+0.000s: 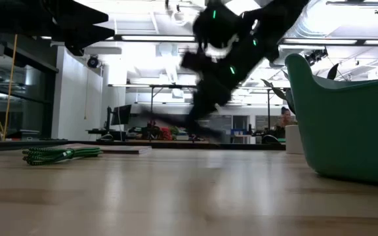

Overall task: Pick and place USB-C Cables
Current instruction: Put the violet USB cable into the green bin

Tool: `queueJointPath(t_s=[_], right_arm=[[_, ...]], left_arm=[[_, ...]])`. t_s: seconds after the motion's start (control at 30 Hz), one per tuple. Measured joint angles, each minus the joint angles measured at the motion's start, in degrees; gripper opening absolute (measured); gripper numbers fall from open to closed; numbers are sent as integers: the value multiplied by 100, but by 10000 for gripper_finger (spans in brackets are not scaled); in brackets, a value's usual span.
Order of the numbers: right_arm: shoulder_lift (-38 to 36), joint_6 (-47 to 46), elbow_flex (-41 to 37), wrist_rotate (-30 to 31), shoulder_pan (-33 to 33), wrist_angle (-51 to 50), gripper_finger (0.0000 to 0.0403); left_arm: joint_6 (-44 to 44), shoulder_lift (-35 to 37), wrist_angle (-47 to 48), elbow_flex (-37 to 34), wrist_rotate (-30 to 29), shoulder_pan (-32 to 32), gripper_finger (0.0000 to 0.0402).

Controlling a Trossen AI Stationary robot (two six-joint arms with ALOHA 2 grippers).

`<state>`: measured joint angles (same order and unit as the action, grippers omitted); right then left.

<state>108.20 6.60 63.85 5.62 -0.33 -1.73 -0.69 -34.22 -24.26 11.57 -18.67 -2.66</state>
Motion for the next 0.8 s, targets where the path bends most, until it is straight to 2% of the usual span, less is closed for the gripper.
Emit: queueJointPath(t_s=[0.07,0.2,0.43,0.6,0.8], right_arm=[[-17,167,-53,-53,13,744,8],[12,91,-553,-562,-26,2543,6],[-30,-530,-1504,-617,-114,5602,5],[-66,-886,-1768,-625,-159,6605,5],[-85,-978,-1779,-746,-48,6697,5]], left_arm=[[0,2,-2,0,1,-1,231],[13,1,-2,0,1,-2,231],[103,0,-2,0,-1,-2,231],[119,-7,5,0,-1,-2,231],[142,-5,3,0,-1,1,231]])
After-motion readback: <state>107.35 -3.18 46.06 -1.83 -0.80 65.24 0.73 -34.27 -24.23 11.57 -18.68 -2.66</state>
